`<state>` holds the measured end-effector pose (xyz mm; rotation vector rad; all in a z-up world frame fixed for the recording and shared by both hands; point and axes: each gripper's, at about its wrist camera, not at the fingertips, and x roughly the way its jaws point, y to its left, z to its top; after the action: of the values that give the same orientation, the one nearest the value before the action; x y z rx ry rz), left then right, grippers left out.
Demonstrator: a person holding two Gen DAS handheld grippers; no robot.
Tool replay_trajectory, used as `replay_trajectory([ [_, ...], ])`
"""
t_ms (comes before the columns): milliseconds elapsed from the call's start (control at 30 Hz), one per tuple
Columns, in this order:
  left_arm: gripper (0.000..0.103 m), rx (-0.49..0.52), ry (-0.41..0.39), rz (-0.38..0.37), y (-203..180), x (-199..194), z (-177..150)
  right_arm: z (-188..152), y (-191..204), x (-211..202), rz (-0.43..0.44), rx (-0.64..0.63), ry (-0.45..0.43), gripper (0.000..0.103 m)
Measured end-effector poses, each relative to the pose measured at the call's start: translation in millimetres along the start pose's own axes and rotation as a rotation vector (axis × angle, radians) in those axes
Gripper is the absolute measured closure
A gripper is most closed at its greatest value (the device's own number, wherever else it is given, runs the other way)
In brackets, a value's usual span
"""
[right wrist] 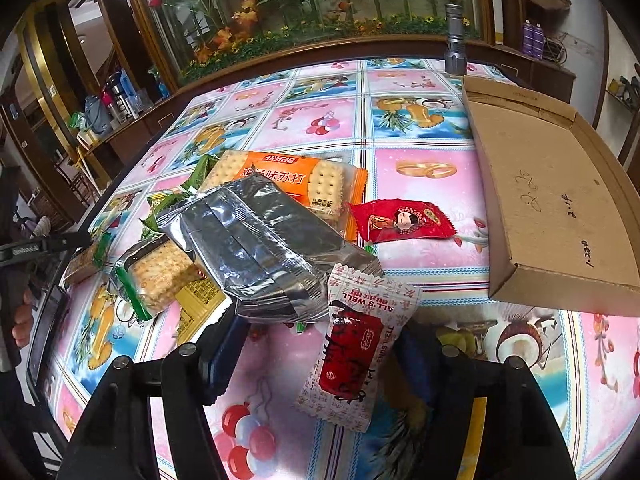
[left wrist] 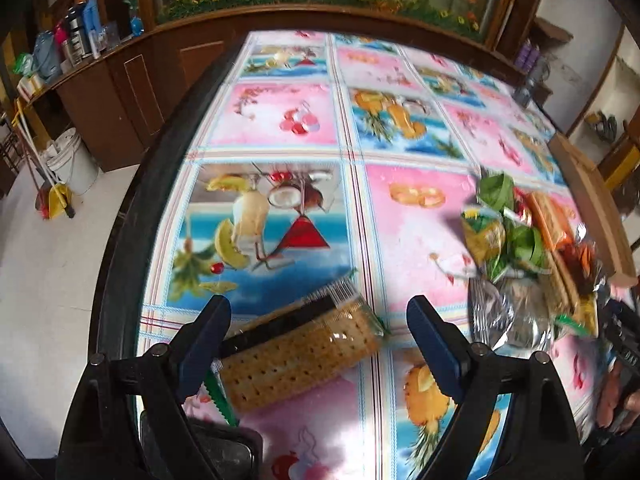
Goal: Organize snacks
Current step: 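Grasp the cracker pack with the left tool while the right tool grasps the silver foil pack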
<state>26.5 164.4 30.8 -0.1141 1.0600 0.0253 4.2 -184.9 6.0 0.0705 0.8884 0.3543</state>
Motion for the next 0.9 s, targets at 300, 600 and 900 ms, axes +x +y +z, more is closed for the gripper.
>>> replay_trajectory([
  [300, 0.013, 0.197, 0.022, -0.045, -38, -4, -24, 0, -2, -1, 0.018, 0.009, 0.000, 0.029],
  [600, 0.013, 0.080, 0.033, 0.011, 8, 7, 9, 0, -3, -2, 0.022, 0.011, -0.004, 0.029],
  [900, 0.013, 0.143, 0.102, -0.136, -35, -1, -27, 1, -3, -2, 0.022, 0.011, -0.007, 0.029],
])
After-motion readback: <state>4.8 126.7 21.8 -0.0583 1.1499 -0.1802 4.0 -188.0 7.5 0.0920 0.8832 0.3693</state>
